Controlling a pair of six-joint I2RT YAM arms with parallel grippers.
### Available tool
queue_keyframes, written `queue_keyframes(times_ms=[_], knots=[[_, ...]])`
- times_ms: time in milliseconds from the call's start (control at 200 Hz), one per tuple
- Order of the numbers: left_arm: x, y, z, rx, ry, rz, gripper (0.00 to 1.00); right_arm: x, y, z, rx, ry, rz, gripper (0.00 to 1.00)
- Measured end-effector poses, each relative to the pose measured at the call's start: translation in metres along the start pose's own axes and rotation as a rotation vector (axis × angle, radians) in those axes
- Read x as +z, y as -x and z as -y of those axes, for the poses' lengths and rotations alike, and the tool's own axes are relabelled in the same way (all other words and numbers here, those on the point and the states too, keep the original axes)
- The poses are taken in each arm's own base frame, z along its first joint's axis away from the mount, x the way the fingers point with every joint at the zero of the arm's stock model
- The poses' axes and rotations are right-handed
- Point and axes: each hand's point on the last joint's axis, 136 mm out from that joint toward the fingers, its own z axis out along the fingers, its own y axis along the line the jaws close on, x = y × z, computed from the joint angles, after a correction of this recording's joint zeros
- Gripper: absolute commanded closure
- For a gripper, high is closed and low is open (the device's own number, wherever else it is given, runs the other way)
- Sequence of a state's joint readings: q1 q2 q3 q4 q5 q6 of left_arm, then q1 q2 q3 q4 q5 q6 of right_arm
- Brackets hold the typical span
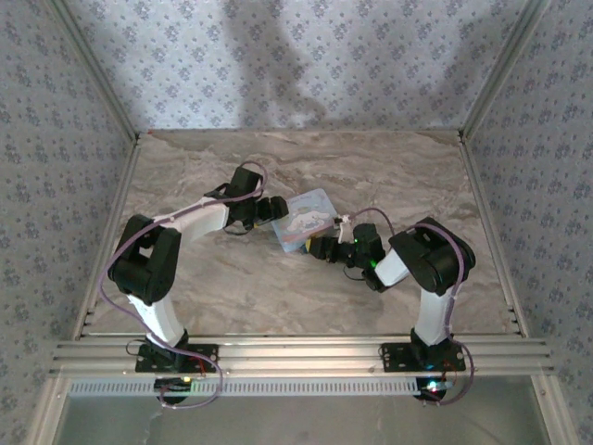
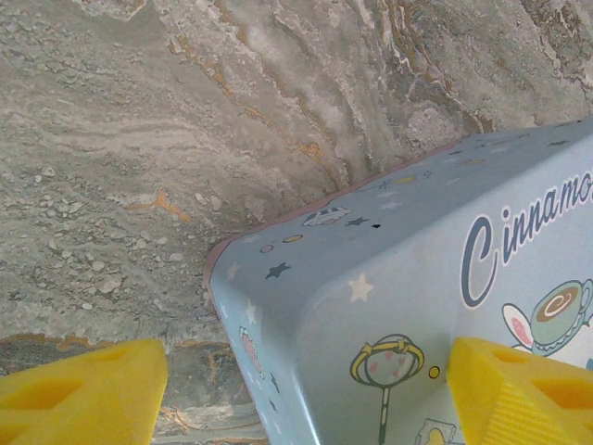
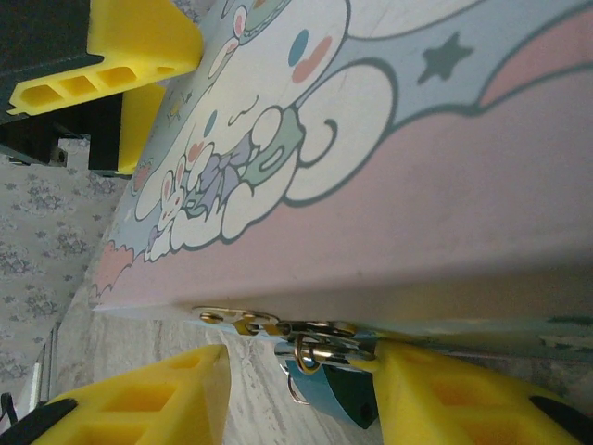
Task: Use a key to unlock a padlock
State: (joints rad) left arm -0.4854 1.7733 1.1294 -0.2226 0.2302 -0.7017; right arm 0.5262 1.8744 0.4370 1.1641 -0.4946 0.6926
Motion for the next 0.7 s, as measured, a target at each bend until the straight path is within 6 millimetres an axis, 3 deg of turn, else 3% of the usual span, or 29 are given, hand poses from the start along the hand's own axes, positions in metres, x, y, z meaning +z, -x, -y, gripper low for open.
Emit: queue_keyframes(times_ms=[700], knots=[[0.0,-0.0002,0.0001,0.001,0.0,-0.001,0.21,-0.0016,-0.0003,-0.0043,-0.007,0.019,-0.001,0.62]])
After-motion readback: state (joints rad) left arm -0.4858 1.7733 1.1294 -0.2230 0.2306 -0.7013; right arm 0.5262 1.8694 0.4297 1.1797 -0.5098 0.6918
